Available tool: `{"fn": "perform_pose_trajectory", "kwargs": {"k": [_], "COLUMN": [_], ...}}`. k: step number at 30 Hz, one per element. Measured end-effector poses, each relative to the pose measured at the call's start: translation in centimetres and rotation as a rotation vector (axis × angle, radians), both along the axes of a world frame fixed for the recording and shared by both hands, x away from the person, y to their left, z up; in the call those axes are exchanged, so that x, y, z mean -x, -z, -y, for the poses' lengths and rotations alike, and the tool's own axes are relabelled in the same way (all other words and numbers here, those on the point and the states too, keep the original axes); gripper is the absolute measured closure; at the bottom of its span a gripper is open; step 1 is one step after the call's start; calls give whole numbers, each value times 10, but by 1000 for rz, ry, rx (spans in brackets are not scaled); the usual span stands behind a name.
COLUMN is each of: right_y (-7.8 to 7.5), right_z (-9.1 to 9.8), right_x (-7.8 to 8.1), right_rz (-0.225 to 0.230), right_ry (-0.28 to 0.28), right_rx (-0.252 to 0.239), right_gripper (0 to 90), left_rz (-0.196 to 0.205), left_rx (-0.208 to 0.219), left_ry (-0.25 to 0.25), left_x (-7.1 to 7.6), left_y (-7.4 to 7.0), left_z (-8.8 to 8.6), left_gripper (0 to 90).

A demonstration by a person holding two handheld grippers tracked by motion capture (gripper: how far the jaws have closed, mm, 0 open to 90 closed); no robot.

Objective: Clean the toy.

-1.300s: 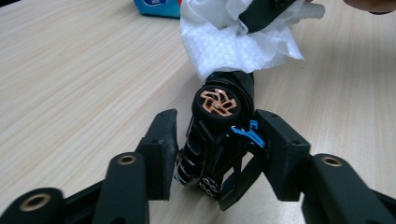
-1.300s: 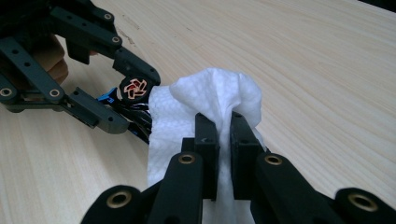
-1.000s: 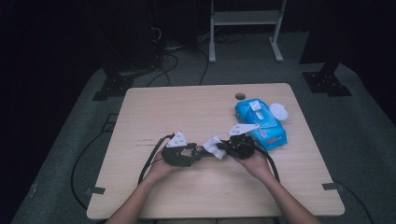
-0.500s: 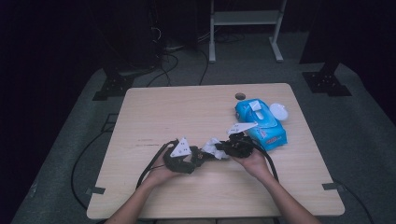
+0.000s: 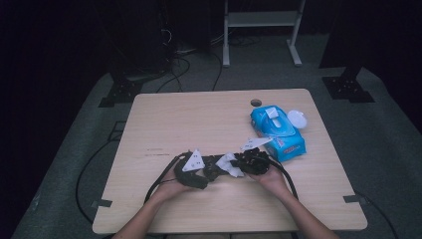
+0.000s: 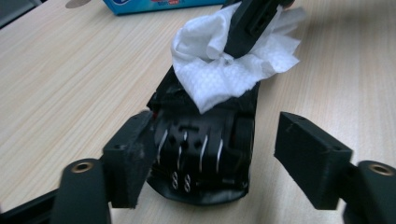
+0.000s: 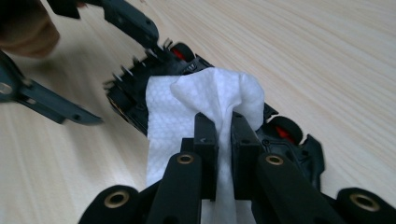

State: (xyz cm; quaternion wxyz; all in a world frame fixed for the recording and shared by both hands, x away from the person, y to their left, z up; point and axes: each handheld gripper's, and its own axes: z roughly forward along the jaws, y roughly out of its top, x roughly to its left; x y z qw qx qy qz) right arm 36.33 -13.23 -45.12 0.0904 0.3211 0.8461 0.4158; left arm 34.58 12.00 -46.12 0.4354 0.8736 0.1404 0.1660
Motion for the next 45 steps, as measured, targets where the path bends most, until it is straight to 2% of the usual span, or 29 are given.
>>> {"fn": "perform_pose_trajectory", "kwargs": {"k": [1,4,5,8,12,15,24,25,27,30,32,33,35,38,40,42,45], "right_y": [0,1,0,0,1,1,2,2,0,-3,-5,-7,-10,-15,-21,-24,-21], "right_z": [1,1,0,-2,0,0,0,0,-1,-6,-11,-14,-16,-10,-5,-3,-11], "right_x": [0,-1,-1,0,-1,-3,-4,-4,-3,-2,-1,0,1,1,4,6,6], "right_rz": [7,11,11,29,28,45,49,49,49,48,46,63,106,114,146,154,167], "right_ry": [2,-7,-13,-22,-25,-25,-28,-28,-25,-47,-79,-83,-77,-63,-49,-44,-64], "right_rx": [6,-12,-10,9,4,15,17,17,18,2,-11,7,37,32,16,-2,3], "right_gripper": [833,831,831,830,830,829,827,827,826,816,764,729,642,574,562,563,606], "left_rz": [-4,-19,-26,-44,-71,-94,-126,-131,-135,-127,-126,-125,-121,-122,-120,-120,-113], "left_rx": [13,15,17,25,56,76,27,33,18,20,20,20,15,11,13,19,23], "left_ry": [-3,-9,-25,-32,-59,-74,-45,-32,-27,-29,-30,-30,-30,-29,-28,-31,-33], "left_x": [-1,-5,-7,-11,-17,-20,-21,-21,-21,-19,-18,-18,-17,-17,-17,-17,-16], "left_y": [0,1,3,5,6,6,15,15,14,13,13,13,14,14,14,13,12], "left_z": [0,0,2,2,-3,-7,1,2,2,2,2,2,2,2,2,2,3], "left_gripper": [258,212,195,181,161,152,153,196,226,230,231,230,231,232,232,233,234]}}
